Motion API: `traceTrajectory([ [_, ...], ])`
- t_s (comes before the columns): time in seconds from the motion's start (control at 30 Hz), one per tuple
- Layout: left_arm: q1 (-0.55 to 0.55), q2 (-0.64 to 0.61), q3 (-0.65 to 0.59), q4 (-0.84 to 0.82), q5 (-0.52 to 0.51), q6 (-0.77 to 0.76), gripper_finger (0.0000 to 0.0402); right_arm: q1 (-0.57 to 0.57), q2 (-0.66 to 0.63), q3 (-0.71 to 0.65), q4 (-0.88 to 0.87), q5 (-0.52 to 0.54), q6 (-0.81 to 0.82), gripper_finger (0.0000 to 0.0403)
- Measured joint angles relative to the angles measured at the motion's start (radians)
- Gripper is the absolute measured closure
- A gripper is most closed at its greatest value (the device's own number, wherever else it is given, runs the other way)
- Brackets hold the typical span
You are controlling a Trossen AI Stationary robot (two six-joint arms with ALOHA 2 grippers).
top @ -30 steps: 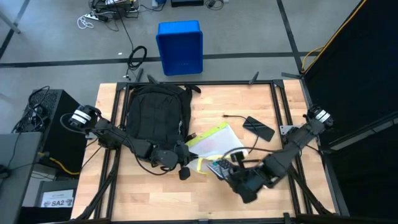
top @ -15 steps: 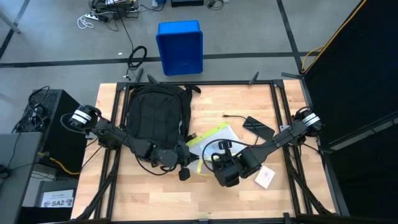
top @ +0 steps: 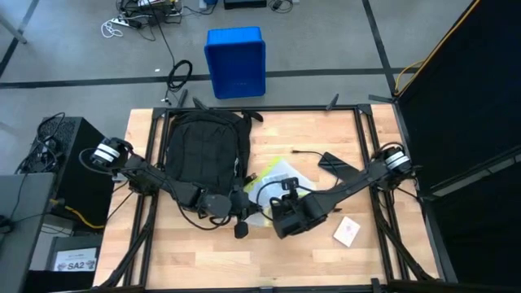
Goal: Unpack backpack
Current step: Put the gray calculator into the white zip bag
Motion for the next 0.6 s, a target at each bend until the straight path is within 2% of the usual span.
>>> traceTrajectory([
  [0.17, 0.000, 0.000, 0.000, -0.001, 0.002, 0.000, 0.0402, -0.041, 0.053, 0.000, 0.016, -0.005, 0.012, 0.0396],
  [0.27, 0.000, 0.000, 0.000, -0.009, 0.001, 0.000, 0.0402, -0.058, 0.057, 0.000, 0.026, -0.038, -0.001, 0.0378],
  [0.37, 0.000, 0.000, 0.000, -0.013, 0.002, 0.000, 0.0402, -0.063, 0.056, 0.000, 0.030, -0.087, -0.024, 0.0346],
  [0.6, 0.000, 0.000, 0.000, -0.034, 0.002, 0.000, 0.0402, -0.002, 0.032, 0.065, -0.050, -0.089, -0.022, 0.0251],
])
